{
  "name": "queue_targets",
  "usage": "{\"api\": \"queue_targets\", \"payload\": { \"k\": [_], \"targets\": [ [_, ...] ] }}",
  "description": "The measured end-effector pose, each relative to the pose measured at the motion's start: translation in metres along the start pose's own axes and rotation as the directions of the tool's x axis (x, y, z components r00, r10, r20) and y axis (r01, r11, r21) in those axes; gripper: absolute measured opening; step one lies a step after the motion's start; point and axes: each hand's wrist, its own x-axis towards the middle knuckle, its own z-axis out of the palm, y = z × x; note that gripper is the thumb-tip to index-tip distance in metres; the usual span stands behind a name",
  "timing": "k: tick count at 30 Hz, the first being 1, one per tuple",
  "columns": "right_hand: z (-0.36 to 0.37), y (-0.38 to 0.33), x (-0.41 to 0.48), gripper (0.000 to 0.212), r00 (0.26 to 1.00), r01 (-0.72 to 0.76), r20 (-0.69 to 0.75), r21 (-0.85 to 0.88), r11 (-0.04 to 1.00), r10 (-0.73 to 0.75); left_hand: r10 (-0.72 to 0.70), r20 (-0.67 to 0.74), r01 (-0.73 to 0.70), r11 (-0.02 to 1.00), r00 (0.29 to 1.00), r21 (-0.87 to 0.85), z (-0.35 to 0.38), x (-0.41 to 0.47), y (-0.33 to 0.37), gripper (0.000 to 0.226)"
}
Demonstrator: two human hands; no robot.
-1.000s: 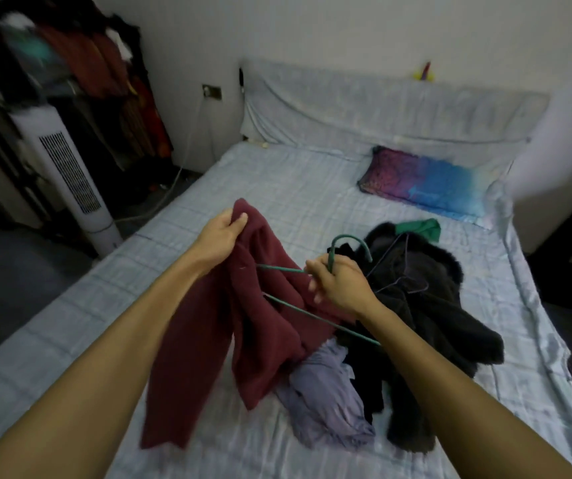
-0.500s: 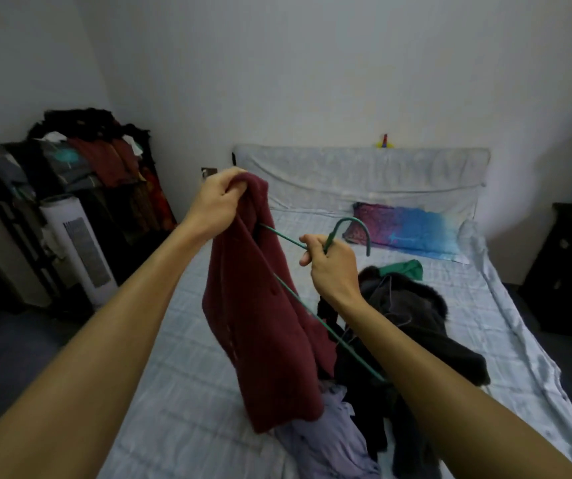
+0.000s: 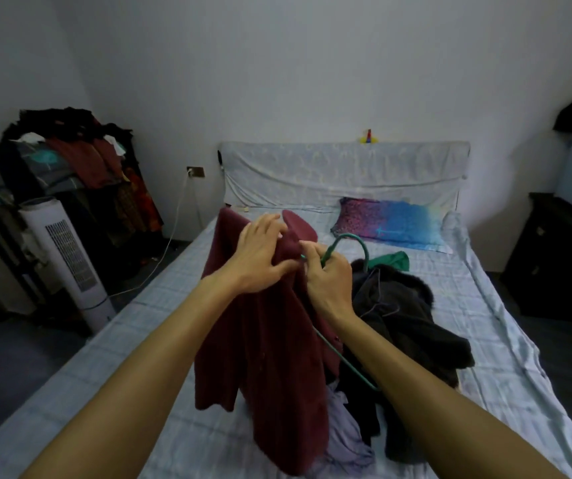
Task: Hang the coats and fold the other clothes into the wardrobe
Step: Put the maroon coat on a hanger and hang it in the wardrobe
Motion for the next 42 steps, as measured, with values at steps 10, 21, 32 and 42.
{"api": "queue_targets", "payload": {
  "k": [10, 21, 32, 42],
  "targets": [
    [-0.021, 0.004, 0.012, 0.016, 0.957, -0.08, 0.283, 0.019, 0.997, 0.071, 0.084, -0.036, -0.085, 0.996, 0.996, -0.032, 0.018, 0.008, -0.008, 0.02],
    [-0.085, 0.103, 0.034, 0.052, 0.811, -0.579, -0.019, 0.121, 0.806, 0.585, 0.055, -0.035, -0.057, 0.996, 0.998, -0.075, 0.054, -0.036, -0.051, 0.012],
    [-0.014, 0.192, -0.049, 0.026, 0.593, -0.736, 0.216, -0.247, 0.631, 0.776, 0.025, -0.132, -0.035, 0.997, 0.991, -0.073, 0.036, -0.064, -0.087, 0.018],
    [0.118, 0.215, -0.069, 0.062, 0.547, -0.274, 0.628, -0.49, 0.827, 0.553, -0.062, -0.139, 0.041, 0.988, 0.988, -0.151, 0.045, -0.058, -0.087, 0.014]
  ]
}}
